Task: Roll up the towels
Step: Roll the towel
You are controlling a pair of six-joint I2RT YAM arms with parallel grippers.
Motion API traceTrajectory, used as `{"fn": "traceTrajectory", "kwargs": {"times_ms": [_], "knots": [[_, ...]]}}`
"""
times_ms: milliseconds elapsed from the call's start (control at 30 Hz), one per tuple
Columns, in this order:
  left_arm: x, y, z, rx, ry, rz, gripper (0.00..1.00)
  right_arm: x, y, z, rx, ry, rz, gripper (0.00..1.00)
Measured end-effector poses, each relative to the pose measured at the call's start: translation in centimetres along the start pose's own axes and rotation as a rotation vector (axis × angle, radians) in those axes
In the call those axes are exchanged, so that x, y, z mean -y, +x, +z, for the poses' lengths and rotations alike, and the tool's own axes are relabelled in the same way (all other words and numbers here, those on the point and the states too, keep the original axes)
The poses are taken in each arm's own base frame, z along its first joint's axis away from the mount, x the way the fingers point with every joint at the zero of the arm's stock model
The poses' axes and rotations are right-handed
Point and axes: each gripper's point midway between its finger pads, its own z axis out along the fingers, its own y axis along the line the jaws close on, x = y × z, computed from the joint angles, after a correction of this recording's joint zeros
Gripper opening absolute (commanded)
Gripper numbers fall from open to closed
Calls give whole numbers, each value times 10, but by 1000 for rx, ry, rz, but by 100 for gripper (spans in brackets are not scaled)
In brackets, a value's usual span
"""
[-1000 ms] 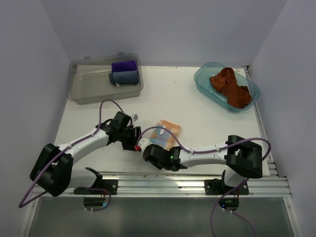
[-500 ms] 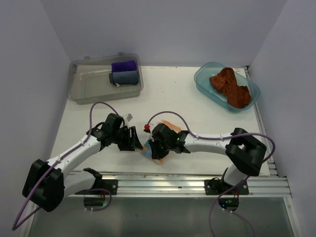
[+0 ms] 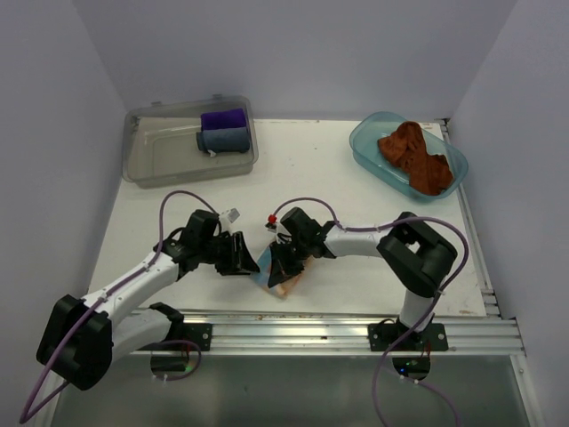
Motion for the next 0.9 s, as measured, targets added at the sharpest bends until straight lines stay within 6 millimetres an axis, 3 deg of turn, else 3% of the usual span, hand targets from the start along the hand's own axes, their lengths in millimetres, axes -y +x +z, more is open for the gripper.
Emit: {"fn": "traceTrajectory", "kwargs": {"times_ms": [300,667,733,767,800,900], "knots": [[1,-2,10,-10,28,-11,43,-12,-7,2,-54,-85,57,0],[-13,-4,28,-39,-10,-37,39,-4,-11,1,-78,-91,101,2],[-18,-4,33,-43,-28,-46,38,-3,-11,1,-76,-86,104,15],[-21,-4,36,-47,-36,-50,38,-2,-11,1,-76,-79,107,33],[-24,-4,39,-53,-44,-55,37,0,-11,1,-73,-68,112,41],[-30,-2,43,-67,-62,-67,37,4,-12,-7,-45,-16,99,53]]}}
